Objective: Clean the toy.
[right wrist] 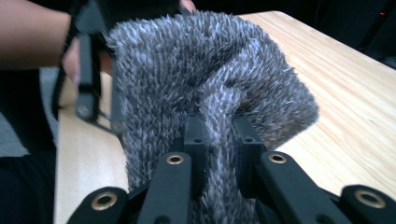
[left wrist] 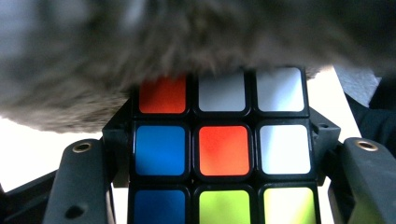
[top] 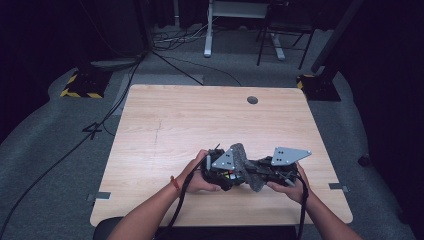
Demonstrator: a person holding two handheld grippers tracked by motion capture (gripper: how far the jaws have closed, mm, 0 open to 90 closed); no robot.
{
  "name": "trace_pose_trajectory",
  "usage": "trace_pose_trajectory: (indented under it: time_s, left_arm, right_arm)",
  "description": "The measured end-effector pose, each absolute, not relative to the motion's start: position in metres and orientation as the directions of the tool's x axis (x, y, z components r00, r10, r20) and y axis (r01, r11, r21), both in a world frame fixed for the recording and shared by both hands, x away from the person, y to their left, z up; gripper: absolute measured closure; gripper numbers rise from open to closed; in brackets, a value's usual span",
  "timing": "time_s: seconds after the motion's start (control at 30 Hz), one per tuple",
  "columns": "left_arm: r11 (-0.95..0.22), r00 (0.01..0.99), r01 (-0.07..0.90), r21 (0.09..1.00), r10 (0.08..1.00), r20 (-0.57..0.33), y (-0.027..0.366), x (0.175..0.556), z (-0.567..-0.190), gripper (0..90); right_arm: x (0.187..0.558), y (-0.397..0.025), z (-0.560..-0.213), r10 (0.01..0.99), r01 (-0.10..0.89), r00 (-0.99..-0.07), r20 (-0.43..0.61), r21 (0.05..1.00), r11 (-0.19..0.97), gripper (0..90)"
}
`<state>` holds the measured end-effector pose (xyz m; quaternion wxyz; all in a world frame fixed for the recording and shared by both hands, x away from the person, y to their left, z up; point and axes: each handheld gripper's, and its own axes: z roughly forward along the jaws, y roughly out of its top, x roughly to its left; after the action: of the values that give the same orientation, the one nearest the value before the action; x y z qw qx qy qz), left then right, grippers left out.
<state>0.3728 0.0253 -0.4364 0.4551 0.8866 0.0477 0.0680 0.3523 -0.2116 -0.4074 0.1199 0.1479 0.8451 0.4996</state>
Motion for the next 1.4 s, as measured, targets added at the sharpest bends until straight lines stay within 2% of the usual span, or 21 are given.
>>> trace_pose_trajectory:
  time_s: [0.2,0.27,0.4,0.83,1.03,1.13,1.27,1.4]
  left_arm:
    - [-0.556,0.985,0.035,0.831,0.159,0.065,0.032,0.375,-0.43,33.6]
    - [-0.559,0.986,0.037,0.828,0.155,0.061,0.03,0.375,-0.433,33.5]
    - [-0.584,0.987,0.047,0.81,0.151,0.052,0.025,0.375,-0.438,33.5]
    - [-0.631,0.986,0.024,0.776,0.142,0.085,0.02,0.374,-0.441,33.6]
    - [-0.571,0.984,0.012,0.821,0.154,0.093,0.03,0.373,-0.429,33.7]
    - [-0.54,0.983,0.008,0.842,0.159,0.093,0.036,0.373,-0.423,33.7]
    - [-0.503,0.984,0.0,0.864,0.153,0.089,0.039,0.372,-0.419,33.7]
    - [-0.489,0.986,-0.006,0.872,0.141,0.086,0.037,0.371,-0.42,33.7]
  right_arm:
    - [0.367,-0.219,-0.424,0.404,0.199,-0.914,-0.023,0.845,0.497,79.8]
    - [0.367,-0.219,-0.421,0.381,0.189,-0.925,-0.003,0.865,0.465,79.8]
    - [0.358,-0.211,-0.416,0.367,0.141,-0.929,-0.05,0.868,0.476,79.9]
    - [0.354,-0.201,-0.409,0.349,0.111,-0.935,-0.069,0.876,0.469,80.1]
    - [0.362,-0.216,-0.417,0.409,0.16,-0.909,-0.075,0.846,0.509,80.1]
    - [0.372,-0.222,-0.426,0.431,0.22,-0.902,-0.036,0.82,0.528,80.1]
    - [0.377,-0.219,-0.435,0.426,0.251,-0.904,-0.017,0.788,0.563,80.1]
    - [0.375,-0.213,-0.437,0.386,0.243,-0.922,0.015,0.8,0.549,80.0]
